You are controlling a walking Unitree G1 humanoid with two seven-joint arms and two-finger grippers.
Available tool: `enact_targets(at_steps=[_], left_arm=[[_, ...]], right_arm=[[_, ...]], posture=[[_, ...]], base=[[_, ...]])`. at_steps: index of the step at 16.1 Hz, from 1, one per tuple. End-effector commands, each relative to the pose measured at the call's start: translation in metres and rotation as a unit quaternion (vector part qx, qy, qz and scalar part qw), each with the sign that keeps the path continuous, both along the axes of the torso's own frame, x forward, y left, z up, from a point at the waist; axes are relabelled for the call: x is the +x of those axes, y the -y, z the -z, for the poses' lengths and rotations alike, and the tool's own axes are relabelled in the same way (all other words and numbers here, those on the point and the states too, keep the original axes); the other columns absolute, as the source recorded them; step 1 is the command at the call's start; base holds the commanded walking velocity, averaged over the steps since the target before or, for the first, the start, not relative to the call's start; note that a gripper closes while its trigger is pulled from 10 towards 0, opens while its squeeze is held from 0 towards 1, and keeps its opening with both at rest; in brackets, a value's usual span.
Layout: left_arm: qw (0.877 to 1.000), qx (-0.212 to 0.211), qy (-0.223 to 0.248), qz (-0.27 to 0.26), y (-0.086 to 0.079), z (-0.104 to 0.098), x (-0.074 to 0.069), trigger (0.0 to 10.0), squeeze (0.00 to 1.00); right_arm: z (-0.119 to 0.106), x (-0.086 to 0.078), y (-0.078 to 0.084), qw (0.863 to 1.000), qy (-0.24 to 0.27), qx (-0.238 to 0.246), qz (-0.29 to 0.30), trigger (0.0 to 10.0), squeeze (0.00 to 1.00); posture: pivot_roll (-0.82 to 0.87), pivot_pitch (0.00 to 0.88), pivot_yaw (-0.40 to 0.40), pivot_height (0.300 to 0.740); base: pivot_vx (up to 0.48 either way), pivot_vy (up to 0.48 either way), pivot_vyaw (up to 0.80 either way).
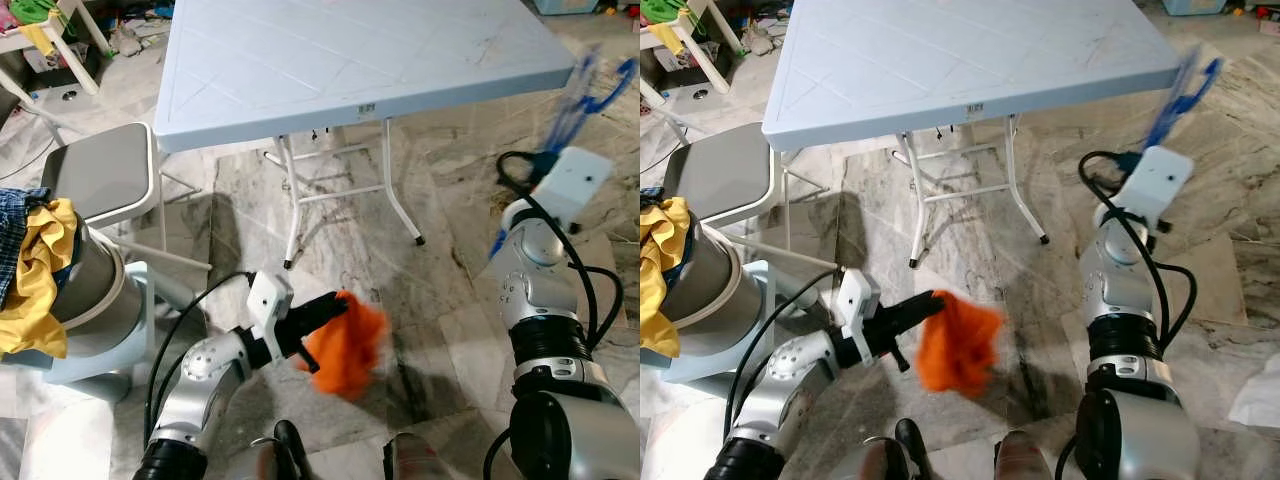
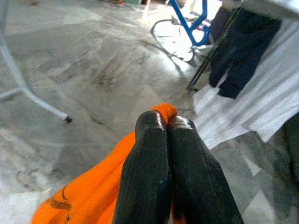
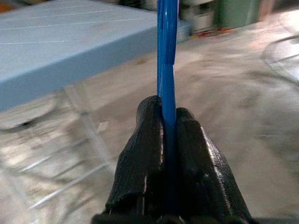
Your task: Hang hanger
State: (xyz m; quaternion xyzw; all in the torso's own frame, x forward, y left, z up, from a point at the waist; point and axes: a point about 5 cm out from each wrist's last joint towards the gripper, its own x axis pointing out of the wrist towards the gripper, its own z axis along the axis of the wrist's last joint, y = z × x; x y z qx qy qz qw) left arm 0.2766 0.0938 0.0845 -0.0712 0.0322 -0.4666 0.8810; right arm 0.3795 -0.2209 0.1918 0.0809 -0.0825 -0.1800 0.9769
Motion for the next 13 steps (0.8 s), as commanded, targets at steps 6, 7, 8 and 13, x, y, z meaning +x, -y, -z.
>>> enact_targets(at_steps=[6,7,8,13], left_arm=[[0.981,-0.008,0.088,-0.171,-0.020,-0.032,0.027,0.0,0.00],[0.978,-0.008,0.098,-0.185,-0.022,-0.036,0.027,0.0,0.00],[0.970,-0.008,0.115,-0.213,-0.025,-0.042,0.027,0.0,0.00],[0.897,0.045,0.190,-0.396,-0.069,-0.064,0.005,0.0,0.00]], right_arm=[[0.023,-0.026,-0.014,0.993,0.015,-0.058,-0.101,10.0,0.00],[0.029,-0.030,-0.012,0.993,0.009,-0.054,-0.102,10.0,0.00],[0.036,-0.039,-0.009,0.993,0.008,-0.036,-0.108,10.0,0.00],[0.064,-0.080,-0.008,0.983,-0.015,-0.125,-0.132,10.0,0.00]], posture=[[-0.25,0.248,0.089,0.740],[-0.24,0.249,0.089,0.740],[-0.24,0.249,0.088,0.740],[-0.18,0.241,0.101,0.740]], base=[[0.000,0.000,0.00],[0.000,0.000,0.00],[0.000,0.000,0.00],[0.000,0.000,0.00]])
